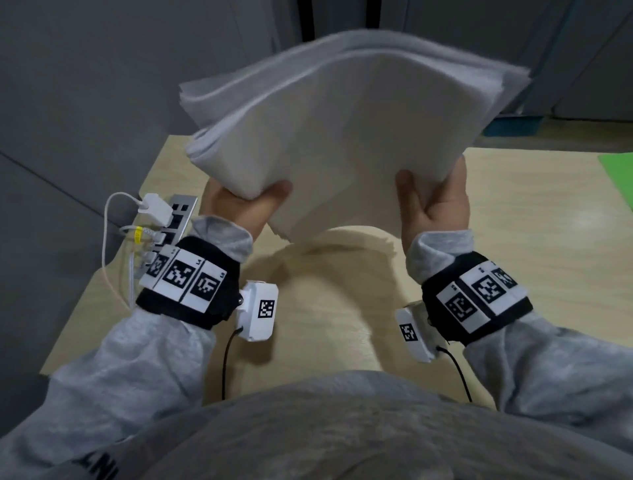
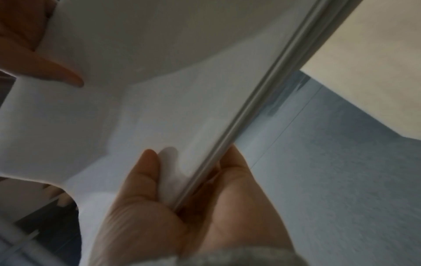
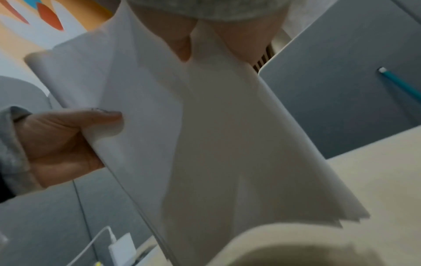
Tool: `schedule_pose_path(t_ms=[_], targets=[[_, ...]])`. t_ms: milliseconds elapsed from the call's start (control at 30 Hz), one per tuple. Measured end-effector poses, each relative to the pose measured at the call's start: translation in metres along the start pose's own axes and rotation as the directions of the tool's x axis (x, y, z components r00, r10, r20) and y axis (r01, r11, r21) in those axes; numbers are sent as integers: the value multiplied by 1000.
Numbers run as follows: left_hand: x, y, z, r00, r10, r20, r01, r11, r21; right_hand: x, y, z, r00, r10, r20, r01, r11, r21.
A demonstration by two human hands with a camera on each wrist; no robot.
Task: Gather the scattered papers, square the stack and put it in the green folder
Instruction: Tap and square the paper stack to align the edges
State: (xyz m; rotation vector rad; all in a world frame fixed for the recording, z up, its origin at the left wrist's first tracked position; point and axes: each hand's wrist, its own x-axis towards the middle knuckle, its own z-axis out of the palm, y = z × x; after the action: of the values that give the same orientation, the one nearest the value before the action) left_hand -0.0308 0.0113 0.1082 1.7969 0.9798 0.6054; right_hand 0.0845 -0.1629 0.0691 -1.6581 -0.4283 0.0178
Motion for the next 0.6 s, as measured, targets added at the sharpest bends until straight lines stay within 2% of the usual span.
schedule_pose_path(t_ms=[100, 167, 300, 367, 500, 600], targets=[[-5, -9, 4, 990, 22, 139, -20, 1000, -9, -1, 13, -1, 997, 67, 43, -67, 998, -17], [-5, -15, 9, 988, 48, 149, -49, 999, 2, 0, 19, -2, 991, 120, 56, -117, 992, -54], [1, -16, 13, 982, -87, 165, 85, 996, 18, 6, 24, -1, 973, 212, 96, -203, 974, -102], [3, -13, 11, 983, -93, 160, 93, 996, 6, 8, 23, 0, 973, 208, 103, -198, 975, -106], [0, -9, 7, 992, -7, 127, 17, 997, -79, 3, 12, -1, 994, 111, 16, -111, 994, 8], [-3, -8, 9, 978, 23, 207, 17, 982, -190, 0, 14, -3, 986, 155, 58, -157, 987, 32]])
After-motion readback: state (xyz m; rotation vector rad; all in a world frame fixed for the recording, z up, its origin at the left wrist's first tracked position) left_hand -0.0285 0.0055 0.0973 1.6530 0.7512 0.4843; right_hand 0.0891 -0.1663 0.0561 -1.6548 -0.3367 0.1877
